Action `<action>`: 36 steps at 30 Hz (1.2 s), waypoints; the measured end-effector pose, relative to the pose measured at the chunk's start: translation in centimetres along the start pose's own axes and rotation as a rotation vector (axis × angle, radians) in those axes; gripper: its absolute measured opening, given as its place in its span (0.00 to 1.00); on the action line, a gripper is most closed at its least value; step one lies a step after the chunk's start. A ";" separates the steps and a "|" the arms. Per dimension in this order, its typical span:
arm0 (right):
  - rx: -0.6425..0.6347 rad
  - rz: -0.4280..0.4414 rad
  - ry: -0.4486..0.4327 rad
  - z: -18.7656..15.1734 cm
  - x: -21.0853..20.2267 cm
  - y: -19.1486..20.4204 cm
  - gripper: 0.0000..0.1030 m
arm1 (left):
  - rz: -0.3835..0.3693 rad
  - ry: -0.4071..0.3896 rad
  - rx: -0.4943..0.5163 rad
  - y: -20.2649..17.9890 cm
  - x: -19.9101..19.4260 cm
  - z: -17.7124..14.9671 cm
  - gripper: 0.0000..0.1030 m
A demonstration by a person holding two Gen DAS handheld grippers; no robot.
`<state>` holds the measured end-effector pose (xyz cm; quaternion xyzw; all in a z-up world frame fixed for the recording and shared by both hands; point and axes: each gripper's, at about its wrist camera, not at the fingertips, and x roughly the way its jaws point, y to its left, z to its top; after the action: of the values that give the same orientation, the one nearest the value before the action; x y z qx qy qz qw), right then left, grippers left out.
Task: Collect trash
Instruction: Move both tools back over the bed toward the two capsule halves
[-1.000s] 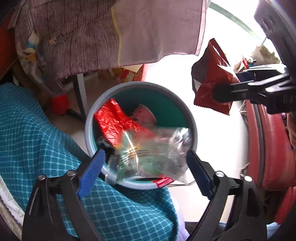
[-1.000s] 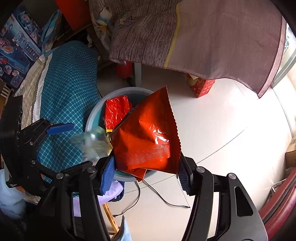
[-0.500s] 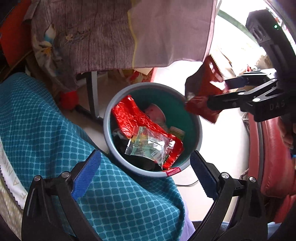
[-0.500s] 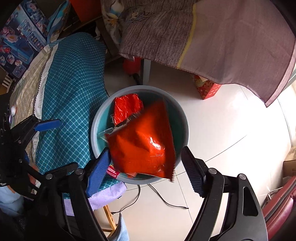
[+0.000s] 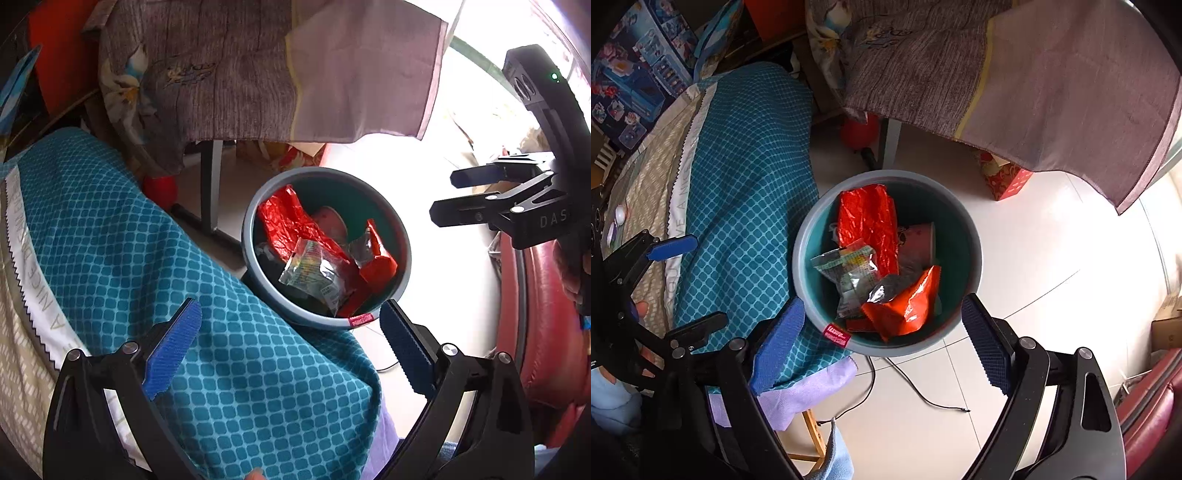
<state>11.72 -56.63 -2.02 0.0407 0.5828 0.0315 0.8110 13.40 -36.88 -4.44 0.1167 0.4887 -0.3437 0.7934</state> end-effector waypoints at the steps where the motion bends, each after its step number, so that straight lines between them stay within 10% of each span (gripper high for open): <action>1: -0.004 0.000 -0.001 -0.1 -0.1 0.4 0.81 | 0.006 -0.007 -0.001 0.2 -0.4 -0.3 0.94; 18: -0.114 0.011 -0.014 -0.7 -0.8 11.3 0.83 | 0.102 -0.089 -0.132 6.5 -8.2 -6.2 0.94; 36: -0.500 0.064 0.063 3.8 5.5 37.2 0.84 | 0.300 -0.137 -0.454 25.3 -18.4 -20.9 0.94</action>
<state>16.90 -19.25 -2.16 -0.1436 0.5802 0.2014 0.7760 10.26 0.63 -2.85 -0.0164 0.4756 -0.1115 0.8724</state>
